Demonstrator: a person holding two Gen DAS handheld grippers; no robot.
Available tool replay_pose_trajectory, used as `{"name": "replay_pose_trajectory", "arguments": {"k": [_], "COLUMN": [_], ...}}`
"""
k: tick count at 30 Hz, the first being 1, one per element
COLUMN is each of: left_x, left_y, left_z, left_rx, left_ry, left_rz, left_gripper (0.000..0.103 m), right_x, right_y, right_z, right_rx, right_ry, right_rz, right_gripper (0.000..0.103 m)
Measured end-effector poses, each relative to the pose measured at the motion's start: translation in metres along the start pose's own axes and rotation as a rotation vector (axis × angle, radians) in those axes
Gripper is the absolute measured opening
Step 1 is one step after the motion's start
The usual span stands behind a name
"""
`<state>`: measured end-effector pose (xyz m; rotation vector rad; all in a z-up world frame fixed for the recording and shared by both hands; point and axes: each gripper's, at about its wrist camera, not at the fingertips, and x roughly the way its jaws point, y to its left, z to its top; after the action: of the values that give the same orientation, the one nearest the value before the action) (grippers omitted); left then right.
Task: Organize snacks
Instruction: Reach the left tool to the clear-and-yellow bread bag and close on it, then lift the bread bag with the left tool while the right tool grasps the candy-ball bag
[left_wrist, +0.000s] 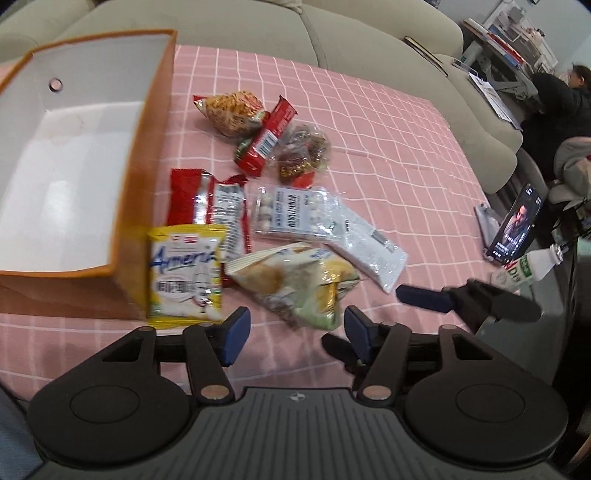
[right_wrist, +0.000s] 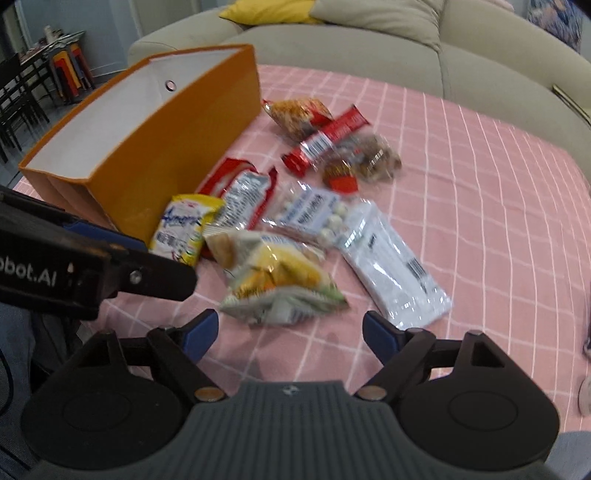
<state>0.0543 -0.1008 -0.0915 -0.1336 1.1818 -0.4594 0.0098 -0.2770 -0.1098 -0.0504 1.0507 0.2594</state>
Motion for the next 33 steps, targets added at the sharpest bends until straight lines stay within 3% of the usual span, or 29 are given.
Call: {"name": "replay_pose_trajectory", "arguments": {"k": [4,12,18,24,29,33], "left_x": [0.016,0.056,0.073,0.077,0.072,0.061], "left_y": [-0.003,0.005,0.010,0.010,0.008,0.001], "left_z": [0.010,0.023,0.022,0.021,0.022,0.024], "left_rx": [-0.046,-0.200,-0.235,-0.228,-0.190,-0.118], "left_ry": [0.006,0.087,0.122,0.119,0.112,0.095], "left_rz": [-0.025,0.014,0.010,0.012,0.041,0.082], "left_gripper": [0.075,0.075,0.078,0.060,0.038,0.030], "right_x": [0.005,0.014,0.024,0.033,0.036,0.033], "right_y": [-0.001,-0.009,-0.009,-0.015,-0.016,-0.012], "right_z": [-0.001,0.005,0.010,0.012,0.010,0.010], "right_rx": [-0.009,-0.067,-0.100,-0.085,-0.083,-0.112], "right_ry": [0.010,0.015,0.023,0.039,0.051,0.039], "right_rz": [0.013,0.025,0.053,0.068,0.085,0.115], "right_gripper": [0.082,0.081,0.079,0.079,0.080,0.083]}}
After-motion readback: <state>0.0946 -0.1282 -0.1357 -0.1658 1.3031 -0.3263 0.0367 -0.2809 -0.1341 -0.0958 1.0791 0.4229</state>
